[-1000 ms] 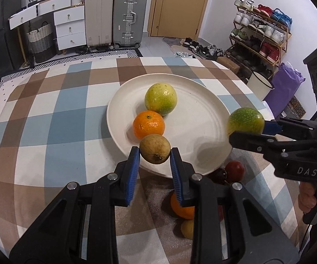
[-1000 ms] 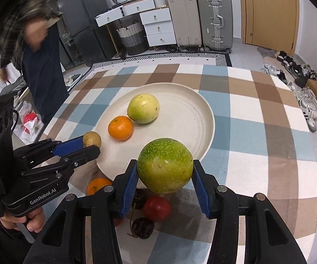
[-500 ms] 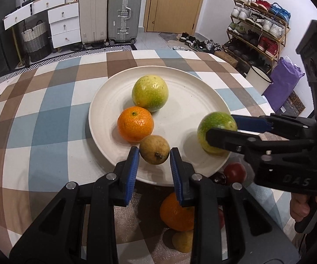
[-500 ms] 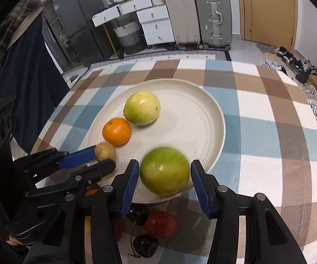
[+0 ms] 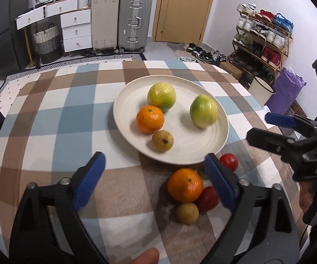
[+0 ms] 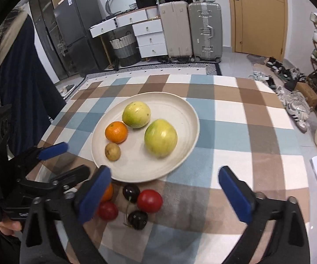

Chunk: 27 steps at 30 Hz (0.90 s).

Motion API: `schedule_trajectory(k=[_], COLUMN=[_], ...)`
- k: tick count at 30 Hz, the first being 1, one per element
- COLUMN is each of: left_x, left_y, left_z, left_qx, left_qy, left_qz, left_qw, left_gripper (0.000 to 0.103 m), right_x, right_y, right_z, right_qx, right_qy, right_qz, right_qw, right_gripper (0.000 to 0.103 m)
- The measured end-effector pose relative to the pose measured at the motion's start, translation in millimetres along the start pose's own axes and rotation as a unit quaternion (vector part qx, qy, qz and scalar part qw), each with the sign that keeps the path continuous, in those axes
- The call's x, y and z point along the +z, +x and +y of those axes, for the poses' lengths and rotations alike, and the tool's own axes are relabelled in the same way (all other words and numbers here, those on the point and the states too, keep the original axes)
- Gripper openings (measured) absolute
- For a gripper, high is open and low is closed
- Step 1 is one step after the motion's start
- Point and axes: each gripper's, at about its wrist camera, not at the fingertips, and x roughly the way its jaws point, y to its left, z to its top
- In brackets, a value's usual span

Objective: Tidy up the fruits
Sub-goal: 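Lower the green pomelo onto the plate with the right gripper while the left gripper releases the brown fruit there, then grasp the second brown fruit with the left gripper while the right gripper grasps a dark cherry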

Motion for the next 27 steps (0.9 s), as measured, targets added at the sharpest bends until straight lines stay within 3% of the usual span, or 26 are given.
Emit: schedule_trajectory(k=[9, 27], left_x=[-27.3, -57.8], left_y=[-32.1, -20.3], left_z=[3.2, 5.3], left_qx=[0.006, -0.002], left_qy=[0.004, 0.0], left_qz=[-0.016, 0.016], left_qw=[0.9998, 0.9999], left_gripper=[0.103, 0.102], right_x=[-21.3, -60.0], right_y=[-16.9, 6.8], right_z=[10.4, 17.4], right_qx=[-0.018, -0.033], right_qy=[-0.02, -0.038], right_qz=[-0.001, 0.046], right_qw=[1.0, 0.998], right_gripper=[0.103, 0.103])
